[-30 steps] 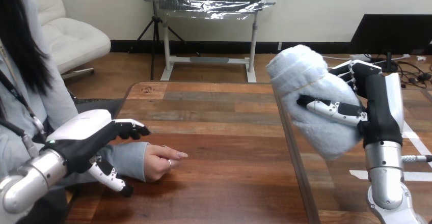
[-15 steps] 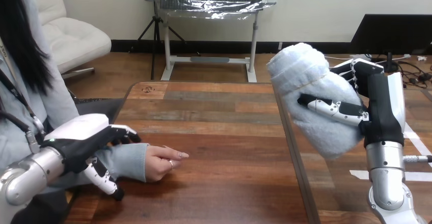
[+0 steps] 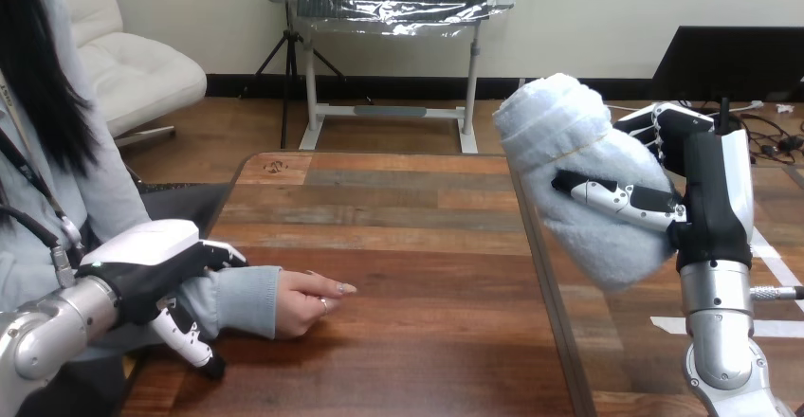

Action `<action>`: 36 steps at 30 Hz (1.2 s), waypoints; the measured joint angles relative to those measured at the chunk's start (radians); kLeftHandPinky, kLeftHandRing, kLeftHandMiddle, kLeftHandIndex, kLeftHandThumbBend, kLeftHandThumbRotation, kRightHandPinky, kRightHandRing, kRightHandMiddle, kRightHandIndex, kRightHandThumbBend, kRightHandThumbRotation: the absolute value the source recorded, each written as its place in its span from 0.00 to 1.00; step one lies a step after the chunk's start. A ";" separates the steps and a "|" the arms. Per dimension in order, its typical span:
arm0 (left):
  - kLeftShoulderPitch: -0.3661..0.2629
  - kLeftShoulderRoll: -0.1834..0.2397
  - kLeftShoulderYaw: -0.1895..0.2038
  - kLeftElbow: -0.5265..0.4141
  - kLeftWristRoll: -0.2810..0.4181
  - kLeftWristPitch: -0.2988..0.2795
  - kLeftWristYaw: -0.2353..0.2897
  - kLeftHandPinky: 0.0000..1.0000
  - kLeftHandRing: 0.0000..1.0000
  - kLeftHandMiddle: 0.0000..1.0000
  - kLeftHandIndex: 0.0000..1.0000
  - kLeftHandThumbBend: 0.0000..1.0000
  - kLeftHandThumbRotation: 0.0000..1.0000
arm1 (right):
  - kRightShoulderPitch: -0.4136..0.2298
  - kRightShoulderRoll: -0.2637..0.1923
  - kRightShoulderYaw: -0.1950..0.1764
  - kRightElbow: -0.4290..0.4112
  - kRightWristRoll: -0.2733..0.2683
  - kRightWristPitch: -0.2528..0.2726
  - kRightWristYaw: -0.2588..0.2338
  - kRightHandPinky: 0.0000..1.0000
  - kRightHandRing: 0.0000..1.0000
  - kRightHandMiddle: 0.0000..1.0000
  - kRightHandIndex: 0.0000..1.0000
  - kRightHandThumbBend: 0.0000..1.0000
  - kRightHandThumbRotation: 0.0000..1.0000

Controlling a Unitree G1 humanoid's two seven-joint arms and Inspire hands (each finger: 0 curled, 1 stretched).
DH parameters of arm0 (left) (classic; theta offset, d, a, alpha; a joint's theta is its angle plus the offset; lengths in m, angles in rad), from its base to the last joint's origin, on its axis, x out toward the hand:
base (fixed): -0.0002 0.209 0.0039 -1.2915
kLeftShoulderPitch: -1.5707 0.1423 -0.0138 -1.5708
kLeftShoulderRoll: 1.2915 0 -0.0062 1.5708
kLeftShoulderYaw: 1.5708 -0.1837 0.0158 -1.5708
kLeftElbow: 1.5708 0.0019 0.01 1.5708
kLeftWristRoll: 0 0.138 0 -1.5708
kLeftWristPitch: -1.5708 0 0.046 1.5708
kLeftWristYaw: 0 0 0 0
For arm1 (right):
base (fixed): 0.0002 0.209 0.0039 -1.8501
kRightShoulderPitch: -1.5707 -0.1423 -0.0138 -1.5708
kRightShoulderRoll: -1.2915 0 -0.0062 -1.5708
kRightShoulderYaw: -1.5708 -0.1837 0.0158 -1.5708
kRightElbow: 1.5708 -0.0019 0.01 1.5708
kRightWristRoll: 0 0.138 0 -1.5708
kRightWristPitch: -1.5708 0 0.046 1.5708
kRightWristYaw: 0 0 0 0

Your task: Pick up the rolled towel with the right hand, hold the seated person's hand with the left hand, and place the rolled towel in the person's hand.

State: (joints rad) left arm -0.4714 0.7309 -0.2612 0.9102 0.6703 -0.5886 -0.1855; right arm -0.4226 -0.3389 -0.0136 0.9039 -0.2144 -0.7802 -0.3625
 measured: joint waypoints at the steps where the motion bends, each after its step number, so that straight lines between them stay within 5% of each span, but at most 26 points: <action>1: -0.006 -0.001 -0.002 0.012 0.000 -0.006 0.001 0.63 0.68 0.72 0.74 1.00 0.18 | 0.000 0.000 0.000 -0.001 0.000 0.000 0.000 0.21 0.25 0.35 0.41 0.82 0.00; 18: -0.086 -0.017 -0.047 0.158 0.006 -0.057 0.062 0.59 0.61 0.64 0.67 1.00 0.21 | 0.022 0.000 0.000 -0.032 -0.005 0.000 0.000 0.21 0.25 0.36 0.41 0.82 0.00; 36: -0.109 -0.042 -0.085 0.202 0.007 -0.093 0.158 0.45 0.48 0.51 0.53 1.00 0.15 | 0.042 0.000 -0.004 -0.076 0.006 0.000 0.016 0.21 0.24 0.34 0.41 0.82 0.00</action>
State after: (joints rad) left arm -0.5809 0.6888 -0.3457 1.1120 0.6773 -0.6816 -0.0272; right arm -0.3810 -0.3386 -0.0175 0.8278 -0.2088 -0.7800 -0.3469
